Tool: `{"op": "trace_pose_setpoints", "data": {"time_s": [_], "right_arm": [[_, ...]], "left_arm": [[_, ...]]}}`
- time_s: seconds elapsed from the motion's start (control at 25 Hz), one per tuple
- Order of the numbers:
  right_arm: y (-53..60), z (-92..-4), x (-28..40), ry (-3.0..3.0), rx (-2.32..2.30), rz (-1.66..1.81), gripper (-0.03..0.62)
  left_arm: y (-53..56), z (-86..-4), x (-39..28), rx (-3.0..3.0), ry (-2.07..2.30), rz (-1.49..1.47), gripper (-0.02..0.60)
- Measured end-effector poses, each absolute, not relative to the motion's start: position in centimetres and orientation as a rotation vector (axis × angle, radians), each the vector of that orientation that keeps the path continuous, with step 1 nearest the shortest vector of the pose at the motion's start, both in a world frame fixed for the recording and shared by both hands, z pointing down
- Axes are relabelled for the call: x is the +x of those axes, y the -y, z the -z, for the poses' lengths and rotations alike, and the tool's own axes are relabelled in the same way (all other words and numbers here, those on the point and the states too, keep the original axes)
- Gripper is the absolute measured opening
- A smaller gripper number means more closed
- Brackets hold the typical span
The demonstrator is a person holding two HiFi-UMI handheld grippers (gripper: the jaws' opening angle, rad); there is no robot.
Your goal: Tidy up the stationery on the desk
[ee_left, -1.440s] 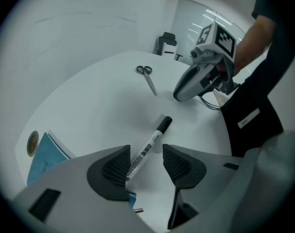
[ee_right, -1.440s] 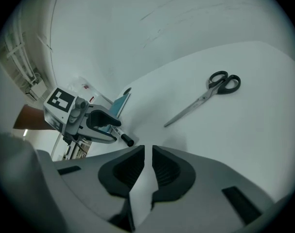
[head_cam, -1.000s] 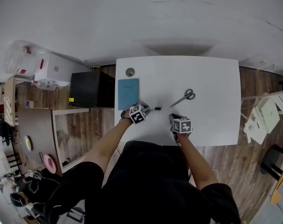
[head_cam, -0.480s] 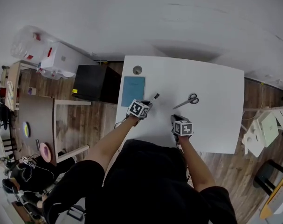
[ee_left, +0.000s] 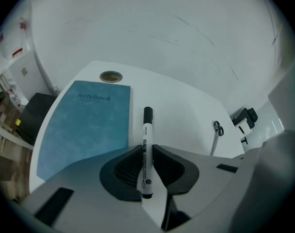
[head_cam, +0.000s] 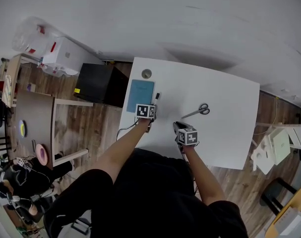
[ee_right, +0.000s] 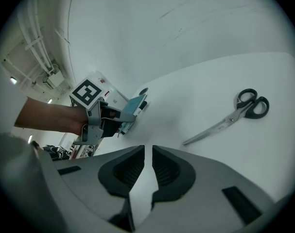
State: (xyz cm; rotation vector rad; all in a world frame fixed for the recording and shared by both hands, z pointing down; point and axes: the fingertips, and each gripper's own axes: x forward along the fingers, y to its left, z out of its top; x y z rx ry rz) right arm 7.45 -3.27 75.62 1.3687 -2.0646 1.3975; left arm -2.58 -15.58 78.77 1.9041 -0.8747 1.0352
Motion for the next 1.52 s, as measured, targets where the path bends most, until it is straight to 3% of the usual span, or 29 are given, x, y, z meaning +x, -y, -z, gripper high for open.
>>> {"op": "trace_pose_setpoints", "data": {"time_s": [1.2, 1.52], "right_arm": [[6.1, -75.5, 7.6, 2.045, 1.425, -1.527, 0.066], [7.2, -74.1, 6.3, 2.097, 1.418, -1.544, 0.066]], "left_arm": [[17.2, -79.0, -2.3, 1.828, 0.958, -0.934, 0.077], [17.2, -78.2, -1.5, 1.818, 0.932, -0.845, 0.135]]}}
